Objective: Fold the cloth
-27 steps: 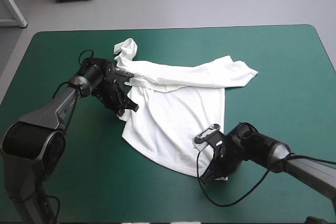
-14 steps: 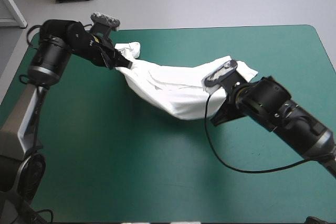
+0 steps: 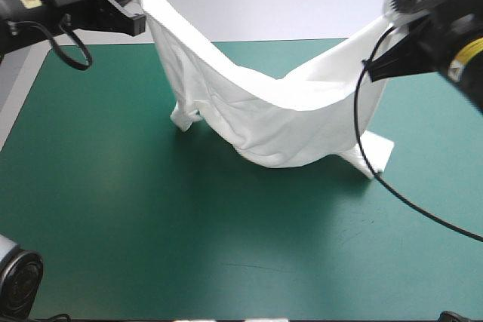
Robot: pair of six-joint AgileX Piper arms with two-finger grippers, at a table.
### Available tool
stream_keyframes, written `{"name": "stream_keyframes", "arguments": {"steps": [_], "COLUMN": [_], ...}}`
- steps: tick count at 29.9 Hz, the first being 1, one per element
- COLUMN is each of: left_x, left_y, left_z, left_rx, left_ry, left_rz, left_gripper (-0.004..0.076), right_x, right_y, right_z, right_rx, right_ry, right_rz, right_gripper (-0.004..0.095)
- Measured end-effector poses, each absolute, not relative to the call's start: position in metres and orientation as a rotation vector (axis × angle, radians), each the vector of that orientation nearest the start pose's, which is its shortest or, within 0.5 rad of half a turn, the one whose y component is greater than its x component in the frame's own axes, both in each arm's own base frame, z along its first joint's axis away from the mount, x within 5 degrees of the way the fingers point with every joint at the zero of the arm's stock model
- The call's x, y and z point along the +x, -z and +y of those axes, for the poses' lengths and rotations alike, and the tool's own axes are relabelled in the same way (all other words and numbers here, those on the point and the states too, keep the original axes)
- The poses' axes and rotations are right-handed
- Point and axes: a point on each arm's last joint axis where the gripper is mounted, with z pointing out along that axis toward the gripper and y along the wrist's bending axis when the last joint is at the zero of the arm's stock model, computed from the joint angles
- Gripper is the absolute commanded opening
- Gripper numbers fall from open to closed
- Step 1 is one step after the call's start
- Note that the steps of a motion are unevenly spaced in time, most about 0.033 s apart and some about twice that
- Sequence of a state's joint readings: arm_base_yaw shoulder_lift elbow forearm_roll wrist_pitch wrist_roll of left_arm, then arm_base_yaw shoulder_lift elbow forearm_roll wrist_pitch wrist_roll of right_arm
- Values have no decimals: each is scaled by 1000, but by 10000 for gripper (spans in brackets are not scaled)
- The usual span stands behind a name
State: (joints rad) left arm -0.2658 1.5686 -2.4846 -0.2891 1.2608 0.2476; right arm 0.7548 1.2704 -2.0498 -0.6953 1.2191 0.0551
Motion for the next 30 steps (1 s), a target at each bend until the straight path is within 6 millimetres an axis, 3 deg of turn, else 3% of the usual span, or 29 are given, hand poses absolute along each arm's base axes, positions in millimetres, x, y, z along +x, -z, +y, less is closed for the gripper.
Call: {"name": "stream_keyframes", "arguments": {"steps": [8,14,19,21,24,26,30], "left_x": [160,124,110,112,131,155,222], "left_y": [-657,-683,-693,-693,-689,-684,-665], "left_z": [-84,-81,-77,-76,-76,-79,-89], "left_rx": [613,606,579,566,534,502,430], "left_ry": [472,567,579,559,503,470,424], "left_rz": [1392,1125,1031,1033,1076,1113,1177], "left_gripper": [-22,-22,-22,-22,-22,-22,-22], "right_x": [113,85,78,82,98,117,164], "right_y": [-656,-685,-693,-692,-687,-682,-671], "right_z": [33,18,16,20,30,43,74], "right_rx": [-309,-269,-265,-272,-282,-279,-266], "right_ry": [155,70,12,13,61,135,266], "right_rz": [1399,1171,1103,1123,1183,1221,1261], "right_gripper": [-16,-16,-16,-16,-17,-16,-16]}}
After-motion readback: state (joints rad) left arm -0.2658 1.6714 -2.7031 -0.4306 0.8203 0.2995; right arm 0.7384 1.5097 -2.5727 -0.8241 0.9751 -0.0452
